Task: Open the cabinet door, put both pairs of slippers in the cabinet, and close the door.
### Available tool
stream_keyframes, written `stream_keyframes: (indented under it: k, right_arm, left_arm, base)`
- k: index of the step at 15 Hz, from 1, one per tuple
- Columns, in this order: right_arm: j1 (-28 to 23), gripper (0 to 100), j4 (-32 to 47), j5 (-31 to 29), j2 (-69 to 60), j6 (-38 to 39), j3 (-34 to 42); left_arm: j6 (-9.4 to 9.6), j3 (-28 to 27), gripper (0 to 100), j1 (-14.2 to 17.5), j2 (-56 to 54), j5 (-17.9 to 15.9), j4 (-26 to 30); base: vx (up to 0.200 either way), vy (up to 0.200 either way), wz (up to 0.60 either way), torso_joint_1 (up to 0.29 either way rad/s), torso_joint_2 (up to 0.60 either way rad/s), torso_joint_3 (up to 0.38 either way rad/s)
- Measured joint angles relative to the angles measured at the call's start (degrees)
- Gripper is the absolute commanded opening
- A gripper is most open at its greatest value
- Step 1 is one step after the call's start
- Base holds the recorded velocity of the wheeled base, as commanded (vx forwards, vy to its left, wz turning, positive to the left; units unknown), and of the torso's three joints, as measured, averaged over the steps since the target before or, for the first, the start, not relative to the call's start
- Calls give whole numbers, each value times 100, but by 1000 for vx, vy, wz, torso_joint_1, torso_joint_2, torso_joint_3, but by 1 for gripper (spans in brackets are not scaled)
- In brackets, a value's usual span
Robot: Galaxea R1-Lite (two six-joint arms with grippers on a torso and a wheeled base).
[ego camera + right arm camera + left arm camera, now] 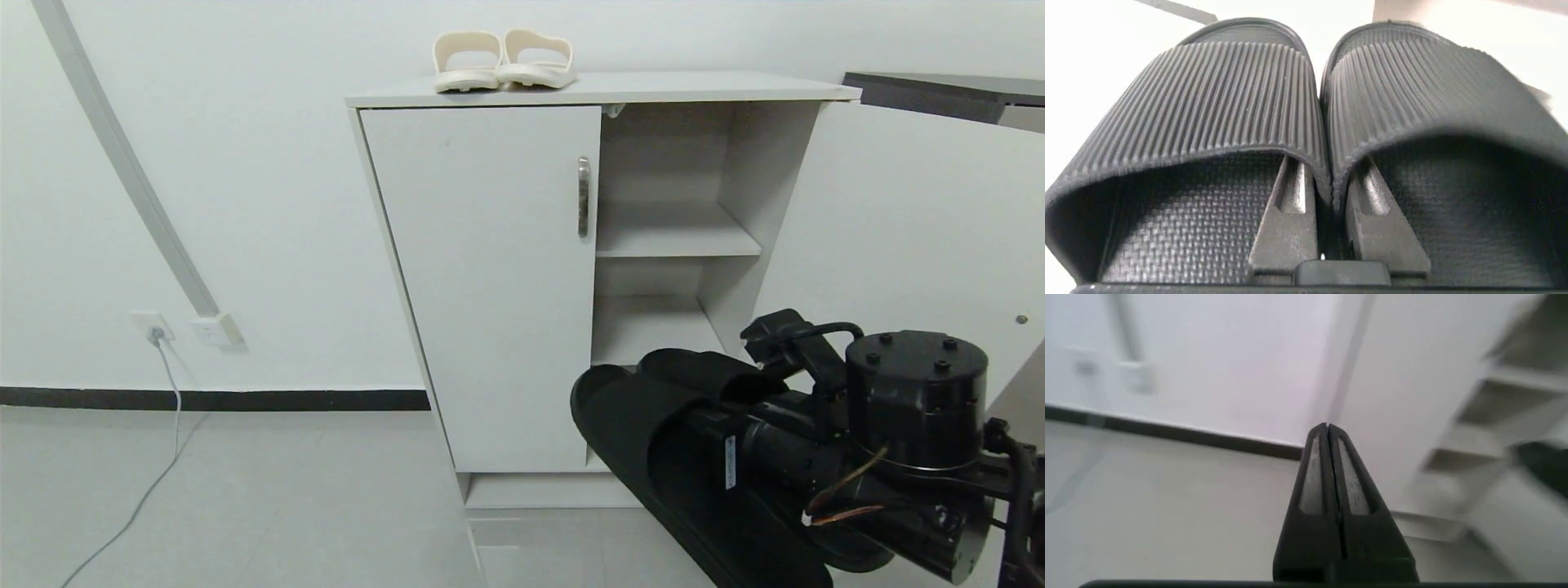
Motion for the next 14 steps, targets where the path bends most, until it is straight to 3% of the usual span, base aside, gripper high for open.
stream_keyframes:
  k: [4,7,8,9,10,12,14]
  right_arm:
    - [-11,0,-7,-20,190,5,-59]
    - [1,0,-11,-13,282,11,-65]
    - [1,0,-11,-7,306,11,-59]
    - [-7,0,-13,-9,323,11,-50]
    - [1,0,-13,-7,338,11,-43]
    - [1,0,-16,-11,364,13,-41]
    - [20,0,-18,-11,373,11,-33]
  left_arm:
    - [533,1566,0,924,-1152,178,-304]
    - [761,2471,0,1686,-1829,163,-574]
    - [783,2734,0,1796,-1969,134,-834]
    - [812,3042,0,1859,-2072,-129,-1250]
    - [820,3283,0,1887,-2142,-706,-1531]
    - [872,3455,0,1907,-2216,-1651,-1106]
    - [1011,3484,0,1851,-2260,-1944,-1093]
  base:
    - [0,0,0,0,0,0]
    - [0,0,0,0,0,0]
    - [0,0,0,0,0,0]
    - [0,0,0,0,0,0]
    - [0,0,0,0,0,0]
    - [0,0,0,0,0,0]
    - [0,0,0,0,0,0]
